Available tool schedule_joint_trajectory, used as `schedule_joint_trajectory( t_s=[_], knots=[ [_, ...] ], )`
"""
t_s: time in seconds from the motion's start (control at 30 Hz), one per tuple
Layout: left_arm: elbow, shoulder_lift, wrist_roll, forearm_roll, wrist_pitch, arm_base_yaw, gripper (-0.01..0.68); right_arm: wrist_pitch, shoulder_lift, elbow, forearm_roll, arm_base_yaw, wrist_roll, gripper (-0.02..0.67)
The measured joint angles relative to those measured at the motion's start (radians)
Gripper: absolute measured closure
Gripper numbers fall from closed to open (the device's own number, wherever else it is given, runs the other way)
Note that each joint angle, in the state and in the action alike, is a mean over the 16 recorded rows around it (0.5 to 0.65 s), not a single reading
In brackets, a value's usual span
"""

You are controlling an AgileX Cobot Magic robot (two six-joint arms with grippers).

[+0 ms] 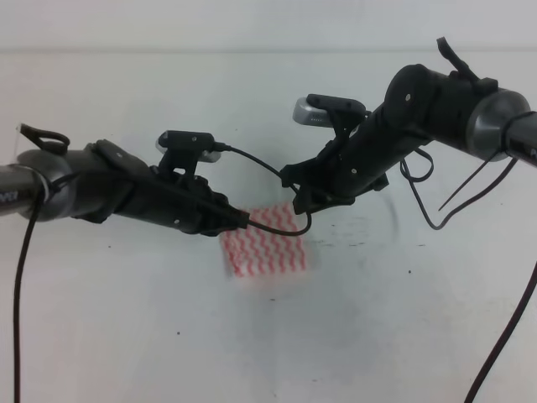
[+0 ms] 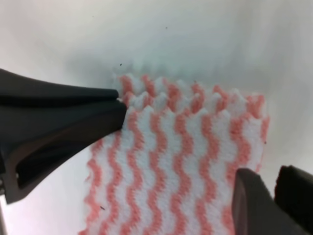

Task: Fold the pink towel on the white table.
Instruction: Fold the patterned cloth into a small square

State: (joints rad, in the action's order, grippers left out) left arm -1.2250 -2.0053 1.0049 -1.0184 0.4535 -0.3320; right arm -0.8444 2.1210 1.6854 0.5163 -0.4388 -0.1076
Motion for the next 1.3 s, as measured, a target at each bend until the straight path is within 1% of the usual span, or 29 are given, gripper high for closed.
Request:
schedule_joint_trajectory(
  t_s=[0.7,1.3],
  knots=[
    [-0.020,0.006,0.037,0.005,0.031,0.000,0.676,0.002,0.001,0.000,-0.003,0.000,0.000,0.549],
    [-0.059,0.002,0.101,0.002,0.000,-0.023,0.676,0.002,0.001,0.000,-0.003,0.000,0.000,0.549]
  ],
)
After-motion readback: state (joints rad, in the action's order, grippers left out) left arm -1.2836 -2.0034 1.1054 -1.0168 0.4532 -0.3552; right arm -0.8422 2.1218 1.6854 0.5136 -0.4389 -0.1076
